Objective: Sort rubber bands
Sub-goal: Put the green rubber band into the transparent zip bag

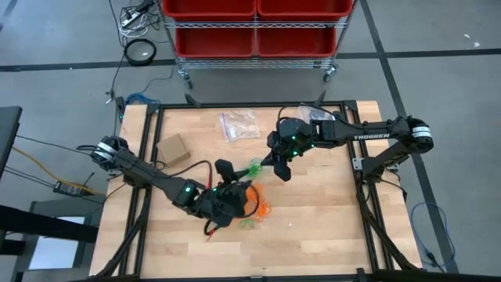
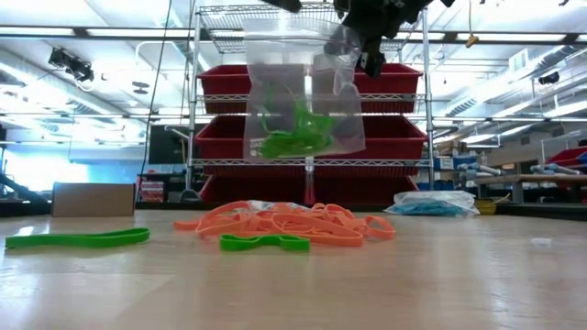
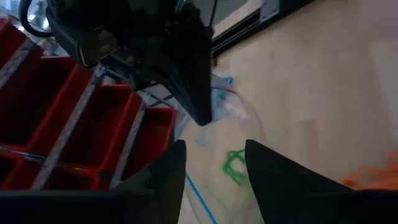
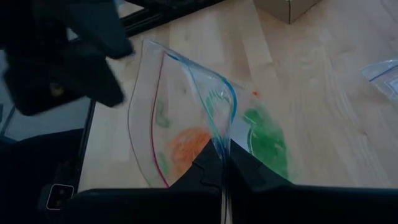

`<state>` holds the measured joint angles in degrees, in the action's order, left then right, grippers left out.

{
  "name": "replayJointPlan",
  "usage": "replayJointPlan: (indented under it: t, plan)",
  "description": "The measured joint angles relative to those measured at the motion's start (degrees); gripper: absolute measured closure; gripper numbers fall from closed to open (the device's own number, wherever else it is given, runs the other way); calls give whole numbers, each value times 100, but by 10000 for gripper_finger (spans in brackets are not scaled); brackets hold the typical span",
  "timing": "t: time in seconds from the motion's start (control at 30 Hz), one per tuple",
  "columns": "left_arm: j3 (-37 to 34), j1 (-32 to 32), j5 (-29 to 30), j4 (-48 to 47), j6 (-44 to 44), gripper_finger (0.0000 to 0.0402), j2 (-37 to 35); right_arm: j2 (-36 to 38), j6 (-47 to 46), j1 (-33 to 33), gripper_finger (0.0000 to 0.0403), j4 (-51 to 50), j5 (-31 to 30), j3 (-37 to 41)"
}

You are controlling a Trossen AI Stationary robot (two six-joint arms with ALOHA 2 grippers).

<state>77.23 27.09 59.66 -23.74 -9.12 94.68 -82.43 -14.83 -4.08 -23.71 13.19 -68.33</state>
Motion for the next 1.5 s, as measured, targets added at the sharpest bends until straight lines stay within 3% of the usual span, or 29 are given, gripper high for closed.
replayJointPlan:
  t: [0.17, 0.37, 0.53, 0.67, 0.83, 0.93, 1.13, 1.33, 1.5]
  plan:
    - [0, 508, -28, -723, 997, 224, -195, 0, 4, 0, 403, -41, 0, 0]
    - [-127, 1221, -121, -1543, 2872, 224, -259, 0, 2, 0, 403, -29, -1, 0]
    - [-983, 1606, -954, -1414, 3964, 224, -259, 0, -55, 0, 403, 92, -1, 0]
    - [-1952, 1776, -1665, -381, 4559, 224, -248, 0, -59, 0, 403, 99, 0, 0]
    - [-3122, 1944, -1922, 1839, 4720, 224, -248, 0, -59, 0, 403, 101, 0, 0]
    - [-3618, 1952, -1949, 2632, 4734, 224, -248, 0, -55, 0, 403, 101, 0, 0]
    - [-4105, 1943, -2065, 2777, 4840, 224, -134, 0, -1, -4, 403, 97, 0, 0]
    - [-4097, 1940, -2306, 3243, 4833, 224, 509, 0, 35, -4, 403, 91, 0, 0]
    - [-3810, 1730, -2655, 2642, 4984, 233, 572, 0, 35, -4, 403, 92, 0, 0]
